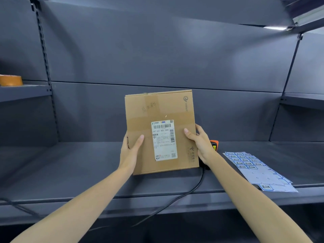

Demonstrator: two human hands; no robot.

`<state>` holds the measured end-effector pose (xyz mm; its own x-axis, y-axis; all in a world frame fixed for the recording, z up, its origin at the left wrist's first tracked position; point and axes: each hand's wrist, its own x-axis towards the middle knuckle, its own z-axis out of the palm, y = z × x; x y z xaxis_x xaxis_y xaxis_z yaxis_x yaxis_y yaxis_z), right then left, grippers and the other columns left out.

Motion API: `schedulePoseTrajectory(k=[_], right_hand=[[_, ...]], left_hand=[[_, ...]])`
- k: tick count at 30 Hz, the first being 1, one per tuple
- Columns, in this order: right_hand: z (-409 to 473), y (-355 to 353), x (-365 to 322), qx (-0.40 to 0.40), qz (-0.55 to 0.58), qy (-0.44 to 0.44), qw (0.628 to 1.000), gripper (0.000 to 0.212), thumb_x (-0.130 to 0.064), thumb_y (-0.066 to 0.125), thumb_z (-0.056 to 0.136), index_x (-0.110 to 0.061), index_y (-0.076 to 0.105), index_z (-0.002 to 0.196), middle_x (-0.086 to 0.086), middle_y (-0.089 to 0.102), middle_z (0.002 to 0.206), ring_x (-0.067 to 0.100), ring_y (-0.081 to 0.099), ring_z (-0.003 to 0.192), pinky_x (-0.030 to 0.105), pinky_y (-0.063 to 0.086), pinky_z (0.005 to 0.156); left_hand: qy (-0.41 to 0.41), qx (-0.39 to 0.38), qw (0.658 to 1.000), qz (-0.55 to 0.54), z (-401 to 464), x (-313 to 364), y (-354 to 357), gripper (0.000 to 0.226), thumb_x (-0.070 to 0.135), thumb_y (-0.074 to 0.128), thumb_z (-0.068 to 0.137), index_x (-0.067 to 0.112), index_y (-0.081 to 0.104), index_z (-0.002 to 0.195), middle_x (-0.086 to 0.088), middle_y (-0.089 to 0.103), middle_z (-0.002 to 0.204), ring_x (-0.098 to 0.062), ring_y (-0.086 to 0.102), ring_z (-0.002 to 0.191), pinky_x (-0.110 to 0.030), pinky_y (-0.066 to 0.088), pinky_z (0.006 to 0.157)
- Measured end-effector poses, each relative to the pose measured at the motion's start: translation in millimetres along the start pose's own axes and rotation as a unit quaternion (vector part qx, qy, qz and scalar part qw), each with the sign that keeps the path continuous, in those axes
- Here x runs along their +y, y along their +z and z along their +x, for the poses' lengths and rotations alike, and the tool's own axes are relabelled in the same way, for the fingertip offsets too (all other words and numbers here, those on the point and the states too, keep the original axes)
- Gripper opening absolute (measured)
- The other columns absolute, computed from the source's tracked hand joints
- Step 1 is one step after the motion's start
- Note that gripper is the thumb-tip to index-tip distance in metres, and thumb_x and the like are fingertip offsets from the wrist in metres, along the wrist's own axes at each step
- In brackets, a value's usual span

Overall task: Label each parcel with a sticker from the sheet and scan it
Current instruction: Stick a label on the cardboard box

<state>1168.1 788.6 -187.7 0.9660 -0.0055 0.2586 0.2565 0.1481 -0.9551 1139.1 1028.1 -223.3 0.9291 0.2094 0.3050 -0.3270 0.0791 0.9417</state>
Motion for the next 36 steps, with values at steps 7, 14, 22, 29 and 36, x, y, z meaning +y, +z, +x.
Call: schedulePoseTrajectory(k=[7,14,22,29,36], right_hand=[[-0.8,-12.5,21.8,0.015,0.033,0.008,0.999,0.052,-0.030,0.066,0.089,-0.022,0.043,0.135,0.000,0.070,0.113,0.019,0.069,0.101,0.039,0.056,0.082],[3.4,-11.9,25.7,0.019,0.031,0.006,0.999,0.042,-0.030,0.064,0.091,-0.025,0.046,0.129,-0.008,0.073,0.103,0.012,0.071,0.093,0.027,0.056,0.069],[-3.0,-10.3,27.2,0.038,0.005,0.004,0.999,0.044,-0.030,0.061,0.092,-0.029,0.041,0.131,-0.012,0.068,0.109,0.001,0.069,0.092,0.015,0.053,0.067],[-14.1,-5.5,19.0,0.040,-0.025,0.028,0.998,0.040,-0.026,0.057,0.096,-0.025,0.040,0.132,-0.010,0.065,0.112,0.003,0.067,0.092,0.021,0.053,0.071],[11.6,-43.5,-0.6,0.285,-0.001,0.126,0.950,0.044,0.013,0.036,0.083,-0.003,0.059,0.118,0.016,0.059,0.100,0.023,0.055,0.085,0.013,0.045,0.063]], left_hand=[[0.016,0.002,1.000,0.006,6.5,-11.7,14.3,0.065,0.057,0.062,0.082,0.044,0.036,0.140,0.033,0.059,0.116,0.011,0.055,0.107,-0.022,0.040,0.092],[0.036,0.010,0.999,0.003,7.8,-20.1,15.9,0.064,0.059,0.063,0.081,0.045,0.038,0.139,0.032,0.061,0.117,0.012,0.058,0.103,-0.019,0.041,0.087],[0.036,-0.001,0.999,-0.025,7.7,-20.3,12.7,0.064,0.053,0.067,0.080,0.041,0.041,0.138,0.026,0.062,0.119,0.006,0.059,0.107,-0.018,0.043,0.086],[0.043,-0.031,0.998,-0.026,6.2,-18.4,7.0,0.066,0.052,0.068,0.080,0.041,0.040,0.138,0.025,0.062,0.120,0.005,0.059,0.109,-0.019,0.043,0.088],[0.031,-0.036,0.999,-0.011,9.7,-14.3,5.7,0.069,0.051,0.068,0.082,0.041,0.035,0.142,0.022,0.059,0.126,0.003,0.057,0.113,-0.029,0.045,0.100]])
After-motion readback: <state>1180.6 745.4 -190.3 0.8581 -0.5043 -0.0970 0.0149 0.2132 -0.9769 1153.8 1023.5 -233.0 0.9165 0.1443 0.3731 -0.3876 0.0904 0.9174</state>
